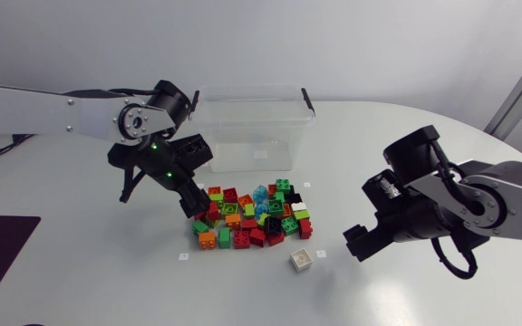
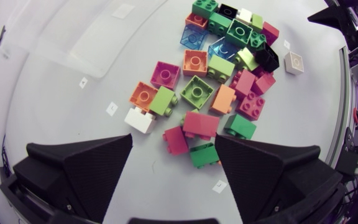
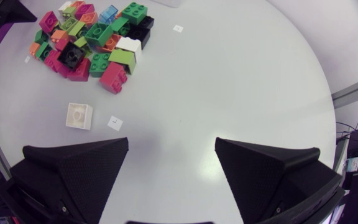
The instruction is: Place the duplo bricks in the container
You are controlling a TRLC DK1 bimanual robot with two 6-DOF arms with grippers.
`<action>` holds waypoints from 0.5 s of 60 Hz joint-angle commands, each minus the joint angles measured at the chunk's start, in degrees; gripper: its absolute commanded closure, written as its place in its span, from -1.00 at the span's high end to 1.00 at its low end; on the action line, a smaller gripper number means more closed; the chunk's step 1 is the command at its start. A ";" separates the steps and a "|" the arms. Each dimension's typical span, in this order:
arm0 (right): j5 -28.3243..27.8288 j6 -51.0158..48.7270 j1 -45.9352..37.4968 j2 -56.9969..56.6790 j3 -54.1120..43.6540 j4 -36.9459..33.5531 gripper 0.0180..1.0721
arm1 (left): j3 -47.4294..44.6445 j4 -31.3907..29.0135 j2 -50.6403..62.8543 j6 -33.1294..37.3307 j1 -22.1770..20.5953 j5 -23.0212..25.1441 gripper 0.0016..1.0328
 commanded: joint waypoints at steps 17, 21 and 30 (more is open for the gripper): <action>-2.29 0.19 5.62 4.26 1.84 -1.17 0.91 | 5.23 -3.48 7.13 6.34 -1.62 0.65 0.76; -2.29 0.63 7.11 5.23 2.01 -1.17 0.91 | 5.32 -3.56 7.75 7.66 -1.27 1.62 0.67; -2.29 2.83 9.84 7.95 2.98 -1.08 0.91 | 6.72 -6.64 8.63 10.47 -0.57 6.37 0.27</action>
